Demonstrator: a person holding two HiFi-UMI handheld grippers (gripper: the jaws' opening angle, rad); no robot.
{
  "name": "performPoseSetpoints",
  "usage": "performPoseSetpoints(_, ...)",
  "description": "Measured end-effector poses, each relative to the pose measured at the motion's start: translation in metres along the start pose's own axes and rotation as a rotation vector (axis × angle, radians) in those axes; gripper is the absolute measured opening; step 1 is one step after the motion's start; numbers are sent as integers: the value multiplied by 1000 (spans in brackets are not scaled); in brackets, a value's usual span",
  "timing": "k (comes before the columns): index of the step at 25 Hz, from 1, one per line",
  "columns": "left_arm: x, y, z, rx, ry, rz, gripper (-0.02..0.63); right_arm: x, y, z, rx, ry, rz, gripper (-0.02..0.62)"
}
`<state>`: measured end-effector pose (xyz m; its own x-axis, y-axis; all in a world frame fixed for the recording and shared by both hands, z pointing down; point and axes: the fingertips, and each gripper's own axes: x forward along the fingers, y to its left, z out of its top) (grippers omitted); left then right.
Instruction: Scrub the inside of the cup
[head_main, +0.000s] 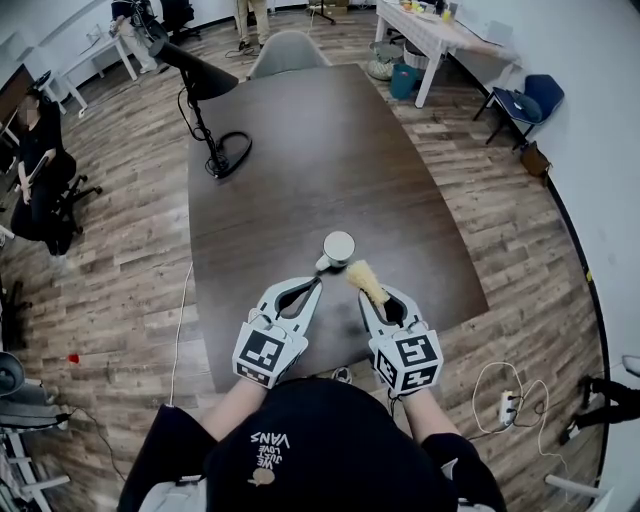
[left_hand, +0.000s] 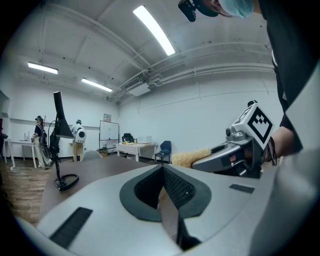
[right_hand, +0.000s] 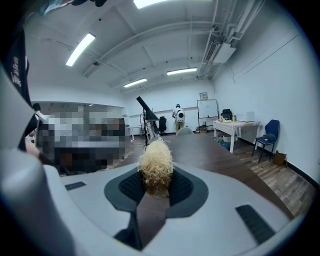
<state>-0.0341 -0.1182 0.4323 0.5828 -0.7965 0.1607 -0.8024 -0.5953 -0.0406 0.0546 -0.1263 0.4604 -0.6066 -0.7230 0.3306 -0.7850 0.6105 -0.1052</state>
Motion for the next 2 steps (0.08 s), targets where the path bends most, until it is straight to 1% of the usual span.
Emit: performPoseSetpoints(2, 1, 0, 0, -4, 0, -2, 10, 0, 0, 0, 0, 3, -2, 98)
